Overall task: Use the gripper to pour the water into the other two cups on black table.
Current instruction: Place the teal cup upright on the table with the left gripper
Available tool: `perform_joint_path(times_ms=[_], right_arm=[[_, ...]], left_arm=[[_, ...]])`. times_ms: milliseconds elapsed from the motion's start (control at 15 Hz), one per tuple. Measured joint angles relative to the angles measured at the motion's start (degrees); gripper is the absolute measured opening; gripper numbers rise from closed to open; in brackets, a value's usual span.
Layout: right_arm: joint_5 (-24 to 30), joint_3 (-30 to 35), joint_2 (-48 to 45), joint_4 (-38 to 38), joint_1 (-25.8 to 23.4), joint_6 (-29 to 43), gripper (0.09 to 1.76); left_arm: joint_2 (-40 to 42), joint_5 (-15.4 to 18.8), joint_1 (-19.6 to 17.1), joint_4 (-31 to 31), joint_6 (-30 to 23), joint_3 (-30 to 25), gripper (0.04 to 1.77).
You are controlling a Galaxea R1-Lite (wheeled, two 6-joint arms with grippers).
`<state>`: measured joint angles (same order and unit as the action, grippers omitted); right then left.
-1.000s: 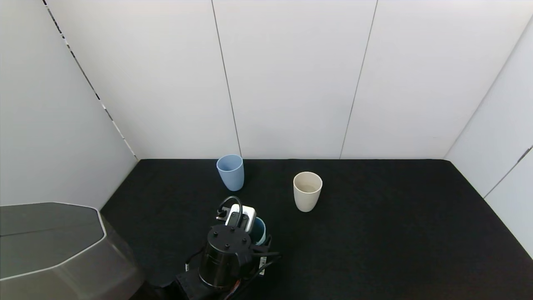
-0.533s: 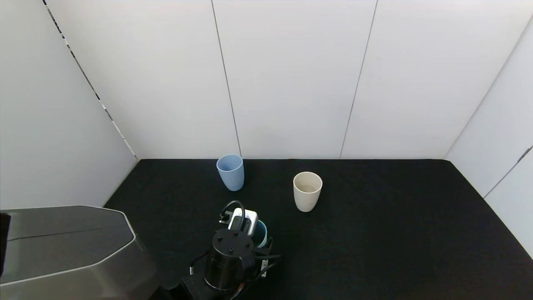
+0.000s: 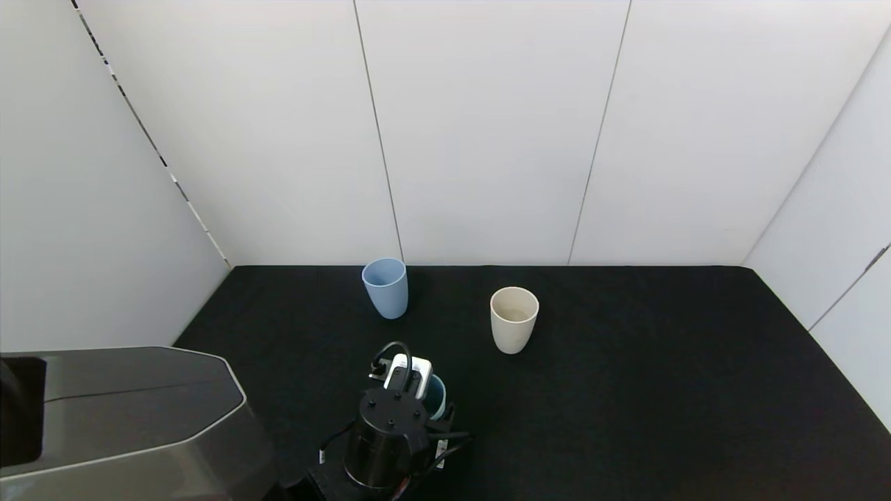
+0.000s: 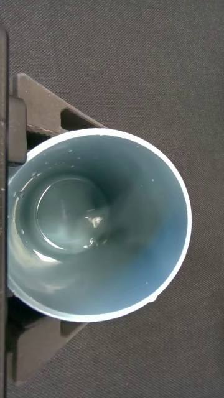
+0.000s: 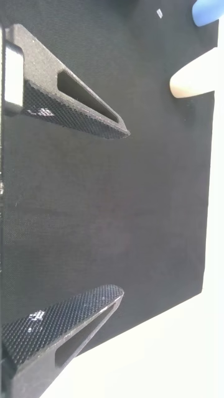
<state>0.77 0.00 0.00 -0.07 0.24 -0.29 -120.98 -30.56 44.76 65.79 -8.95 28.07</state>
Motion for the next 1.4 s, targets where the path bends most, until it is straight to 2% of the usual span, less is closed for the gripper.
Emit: perform_joint_path(times_ms=[200, 600, 1400], right_arm=[[0.0, 0.0, 0.0, 0.0, 0.0, 0.0, 1.71], [0.0, 0.0, 0.0, 0.0, 0.0, -0.01, 1.71], [-0.02, 0.0, 0.0, 0.0, 0.0, 0.0, 1.71]], left_arm=[[-0.05, -0.02, 0.0, 0.11, 0.05, -0.11, 1.36], [0.55, -0.24, 0.02, 0.91, 0.6, -0.29, 1.55], [11.97, -0.61, 0.33, -0.63, 5.38, -2.74, 1.68]])
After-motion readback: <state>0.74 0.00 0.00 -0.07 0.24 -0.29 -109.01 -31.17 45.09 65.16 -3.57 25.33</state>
